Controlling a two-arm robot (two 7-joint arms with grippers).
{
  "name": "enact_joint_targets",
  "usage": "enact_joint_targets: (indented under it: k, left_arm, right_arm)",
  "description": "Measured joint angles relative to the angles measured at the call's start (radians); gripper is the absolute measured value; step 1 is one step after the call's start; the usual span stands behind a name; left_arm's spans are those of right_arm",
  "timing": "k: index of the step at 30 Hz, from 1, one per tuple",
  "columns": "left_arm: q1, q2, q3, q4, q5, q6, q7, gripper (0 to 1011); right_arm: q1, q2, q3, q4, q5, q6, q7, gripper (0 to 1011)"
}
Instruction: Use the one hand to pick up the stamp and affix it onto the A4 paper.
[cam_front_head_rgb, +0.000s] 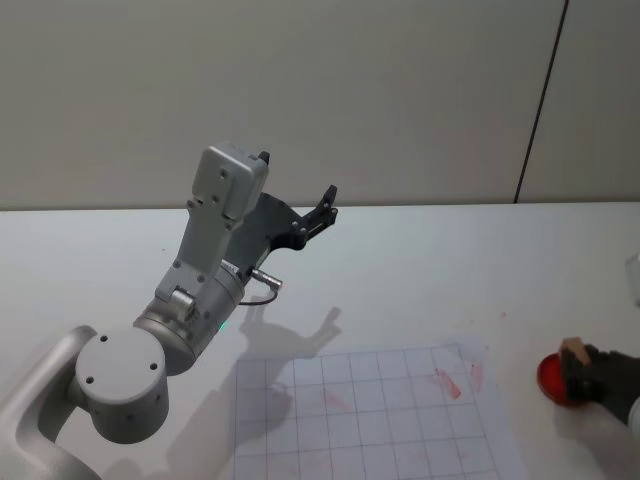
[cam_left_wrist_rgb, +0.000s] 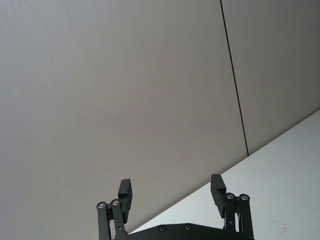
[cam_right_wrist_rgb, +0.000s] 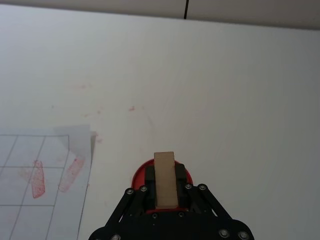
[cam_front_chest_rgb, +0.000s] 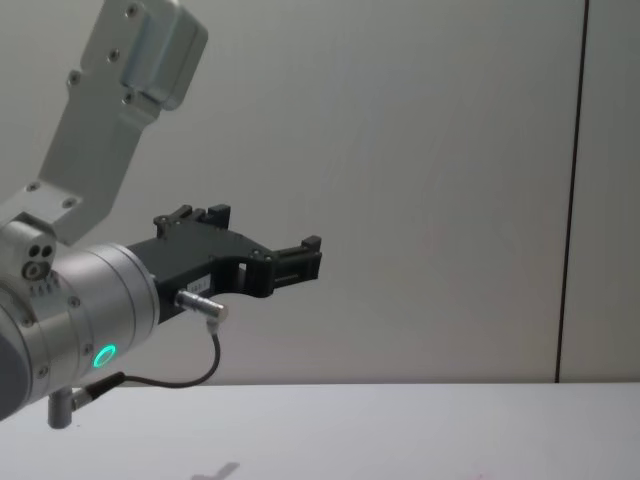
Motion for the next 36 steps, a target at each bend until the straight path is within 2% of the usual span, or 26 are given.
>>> enact_joint_targets:
  k: [9, 18, 29, 36]
  left_arm:
    - [0.0, 0.0, 0.0, 0.0, 0.0, 0.0, 0.0, 1001]
    - [0.0, 0.0, 0.0, 0.0, 0.0, 0.0, 0.0, 1001]
    - [0.0, 0.0, 0.0, 0.0, 0.0, 0.0, 0.0, 1002]
    - [0.0, 0.0, 0.0, 0.0, 0.0, 0.0, 0.0, 1001]
  right_arm:
    - [0.013, 0.004, 0.001, -0.044, -0.028, -0.036, 0.034, 223]
    - [0.039, -0.002, -0.016, -0.054, -0.044, -0.04, 0.113, 223]
    - [0.085, -0.025, -0.059, 0.0, -0.066, -0.01, 0.246, 223]
    - [0.104, -0.036, -0.08, 0.039, -0.084, 0.003, 0.293, 223]
